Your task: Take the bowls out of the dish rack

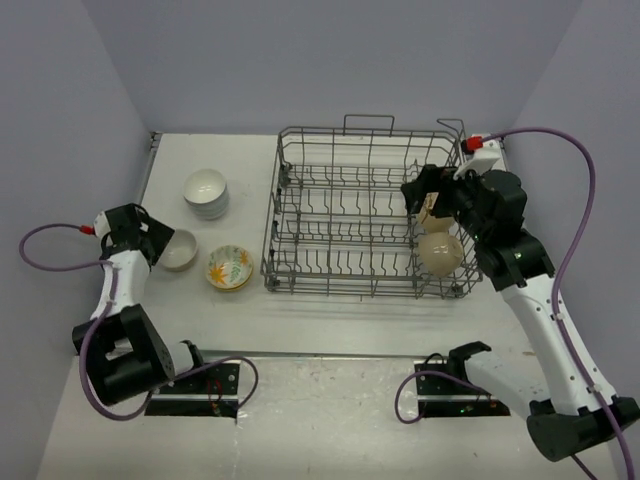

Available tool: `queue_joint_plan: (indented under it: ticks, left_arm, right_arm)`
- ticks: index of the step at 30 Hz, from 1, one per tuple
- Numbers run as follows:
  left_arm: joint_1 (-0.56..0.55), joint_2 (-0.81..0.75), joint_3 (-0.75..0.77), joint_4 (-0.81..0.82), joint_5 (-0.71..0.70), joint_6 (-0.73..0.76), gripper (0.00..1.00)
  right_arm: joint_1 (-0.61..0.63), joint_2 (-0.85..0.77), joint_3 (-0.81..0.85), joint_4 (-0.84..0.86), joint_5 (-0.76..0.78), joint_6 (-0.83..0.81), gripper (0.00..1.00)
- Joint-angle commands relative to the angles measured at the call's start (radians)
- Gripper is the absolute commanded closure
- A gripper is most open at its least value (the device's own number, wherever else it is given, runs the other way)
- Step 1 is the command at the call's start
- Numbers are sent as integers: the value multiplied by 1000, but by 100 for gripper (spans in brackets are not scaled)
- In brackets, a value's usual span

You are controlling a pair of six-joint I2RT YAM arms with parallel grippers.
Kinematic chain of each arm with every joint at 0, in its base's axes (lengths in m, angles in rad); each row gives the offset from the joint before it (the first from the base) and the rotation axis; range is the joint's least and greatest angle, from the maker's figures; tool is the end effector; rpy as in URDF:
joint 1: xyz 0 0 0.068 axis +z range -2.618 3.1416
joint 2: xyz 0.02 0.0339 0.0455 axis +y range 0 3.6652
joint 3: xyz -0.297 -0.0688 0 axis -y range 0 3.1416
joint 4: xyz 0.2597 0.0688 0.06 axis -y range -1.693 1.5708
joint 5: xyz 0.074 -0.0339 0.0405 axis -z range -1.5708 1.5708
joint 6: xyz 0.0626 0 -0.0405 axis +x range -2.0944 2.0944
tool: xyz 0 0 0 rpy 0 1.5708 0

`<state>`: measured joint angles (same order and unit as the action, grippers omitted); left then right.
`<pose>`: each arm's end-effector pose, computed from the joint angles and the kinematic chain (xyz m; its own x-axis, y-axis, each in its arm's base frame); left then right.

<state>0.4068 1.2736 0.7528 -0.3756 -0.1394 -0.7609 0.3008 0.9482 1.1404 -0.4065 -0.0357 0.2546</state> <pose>0.2473 0.1160 0.2141 -0.1944 -0.8273 -0.5271 -0.8361 0.4207 -0.3520 0.2130 0.0684 0.4342 -0.2795 0.1768 -0.9437 -0.2676 0.9296 0.2534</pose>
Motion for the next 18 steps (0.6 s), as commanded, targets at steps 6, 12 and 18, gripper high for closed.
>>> queue_joint_plan:
  ticks: [6, 12, 18]
  left_arm:
    - [-83, -361, 252, -187, -65, 222, 0]
    - [-293, -500, 240, -283, -77, 348, 0]
    - [-503, -614, 112, -247, -254, 353, 0]
  right_arm:
    - [-2, 219, 137, -150, 227, -12, 1]
    - [93, 527, 349, -360, 601, -67, 1]
    - [161, 805, 506, -488, 824, -77, 1]
